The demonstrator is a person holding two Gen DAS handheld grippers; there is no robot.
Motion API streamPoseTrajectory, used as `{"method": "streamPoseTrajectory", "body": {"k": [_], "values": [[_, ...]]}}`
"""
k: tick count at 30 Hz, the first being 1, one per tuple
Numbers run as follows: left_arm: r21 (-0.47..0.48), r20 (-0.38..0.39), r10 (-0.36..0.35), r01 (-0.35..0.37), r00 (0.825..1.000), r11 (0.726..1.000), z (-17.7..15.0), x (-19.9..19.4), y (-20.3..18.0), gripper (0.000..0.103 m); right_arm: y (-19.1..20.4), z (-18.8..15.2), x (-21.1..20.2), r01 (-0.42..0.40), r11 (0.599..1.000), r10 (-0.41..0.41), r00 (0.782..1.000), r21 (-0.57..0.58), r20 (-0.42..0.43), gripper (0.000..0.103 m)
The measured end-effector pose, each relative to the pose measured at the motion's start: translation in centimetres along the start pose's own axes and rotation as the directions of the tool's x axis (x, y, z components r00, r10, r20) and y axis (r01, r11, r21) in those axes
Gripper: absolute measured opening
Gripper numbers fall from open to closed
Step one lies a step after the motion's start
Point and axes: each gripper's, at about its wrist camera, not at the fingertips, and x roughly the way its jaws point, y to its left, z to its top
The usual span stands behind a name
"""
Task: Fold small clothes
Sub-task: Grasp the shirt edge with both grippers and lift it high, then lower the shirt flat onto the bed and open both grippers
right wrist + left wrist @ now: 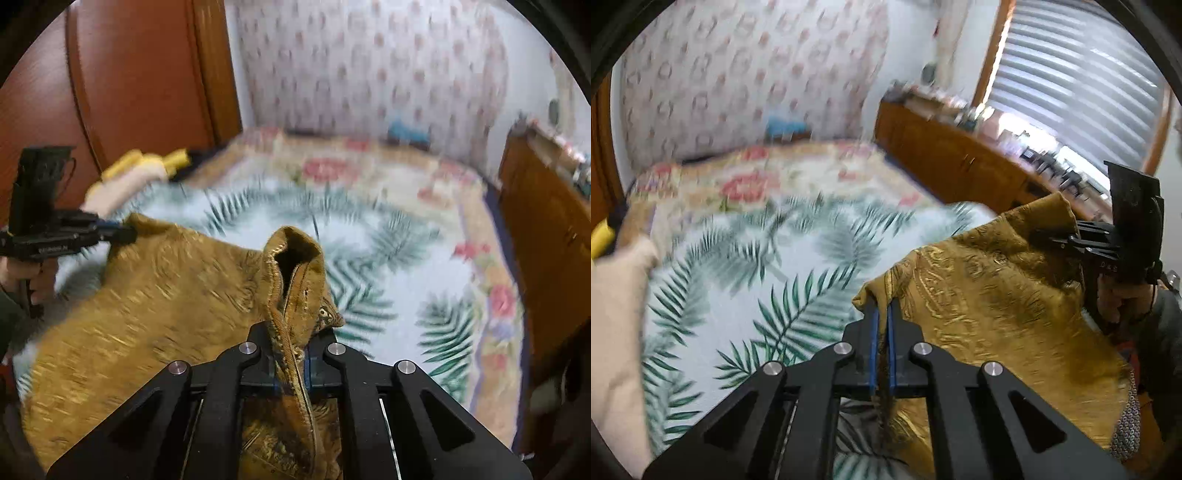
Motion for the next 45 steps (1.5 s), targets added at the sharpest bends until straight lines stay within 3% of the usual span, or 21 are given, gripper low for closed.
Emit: {"method": "streamPoseTrajectory", "body": {"k": [5, 7, 10, 13, 20, 24, 26, 28, 30, 31, 32, 33, 36, 38, 45], "values": [[0.07, 0.183, -0.026, 0.013, 0.983, 0.997, 2.6, -9.7, -3.5, 0.0, 3.6, 2.8, -9.1, 0.04, 0.999, -0.033, 0.98, -0.028, 0.197, 0.004], [0.103, 0.27, -0.026, -0.002, 0.963, 0.995, 3.7, -14.5, -5.0, 0.0, 5.5, 4.2, -13.3, 0.074, 0.996, -0.057, 0.957, -0.049, 0.283, 0.004], [0.145, 0.394, -0.024, -0.036, 0.919, 0.989, 4.7, -21.9, -7.1, 0.0, 8.3, 6.0, -19.3, 0.117, 0.991, -0.083, 0.91, -0.06, 0.405, 0.004], [0.175, 0.454, -0.009, -0.079, 0.891, 0.981, 4.4, -27.0, -8.1, 0.0, 11.0, 7.0, -24.2, 0.145, 0.987, -0.091, 0.868, -0.074, 0.488, 0.004], [0.173, 0.509, 0.01, -0.114, 0.861, 0.978, 4.1, -33.7, -6.7, 0.0, 16.4, 7.2, -29.6, 0.124, 0.977, -0.007, 0.83, -0.171, 0.558, 0.004], [0.142, 0.477, 0.047, -0.13, 0.878, 0.981, 4.7, -32.5, -4.3, 0.0, 17.3, 7.8, -29.5, 0.091, 0.975, 0.034, 0.84, -0.203, 0.541, 0.004], [0.121, 0.446, 0.07, -0.138, 0.893, 0.983, 4.8, -30.2, -3.1, 0.001, 16.8, 8.6, -27.7, 0.084, 0.975, 0.033, 0.862, -0.207, 0.506, 0.004], [0.098, 0.387, 0.109, -0.159, 0.916, 0.982, 5.2, -26.3, -0.9, 0.001, 15.7, 9.5, -24.2, 0.072, 0.978, 0.023, 0.897, -0.197, 0.441, 0.004], [0.088, 0.284, 0.172, -0.205, 0.943, 0.975, 5.5, -20.6, 2.1, 0.006, 14.2, 10.3, -19.6, 0.078, 0.981, -0.009, 0.933, -0.178, 0.36, 0.005], [0.074, 0.232, 0.207, -0.229, 0.95, 0.971, 5.1, -18.3, 3.0, 0.007, 13.3, 10.5, -17.0, 0.093, 0.983, -0.038, 0.947, -0.159, 0.318, 0.009], [0.049, 0.163, 0.244, -0.255, 0.956, 0.966, 4.6, -15.6, 4.8, 0.007, 12.1, 10.6, -14.0, 0.109, 0.985, -0.071, 0.963, -0.134, 0.259, 0.023], [0.04, 0.126, 0.243, -0.249, 0.962, 0.968, 3.9, -13.9, 5.6, 0.007, 10.6, 10.6, -9.8, 0.137, 0.986, -0.122, 0.981, -0.096, 0.153, 0.031], [0.033, 0.034, 0.239, -0.24, 0.97, 0.97, 0.9, -10.7, 7.1, 0.017, 7.5, 9.0, -2.4, 0.237, 0.971, -0.238, 0.971, -0.041, -0.007, 0.035], [0.035, -0.001, 0.229, -0.229, 0.973, 0.973, -1.3, -9.9, 7.4, 0.035, 6.5, 7.5, -0.5, 0.233, 0.972, -0.233, 0.971, -0.012, -0.047, 0.036], [-0.024, -0.097, 0.195, -0.198, 0.976, 0.98, -10.3, -10.2, 5.1, 0.038, 9.9, 1.4, -0.5, 0.138, 0.989, -0.142, 0.988, -0.055, -0.066, 0.038]]}}
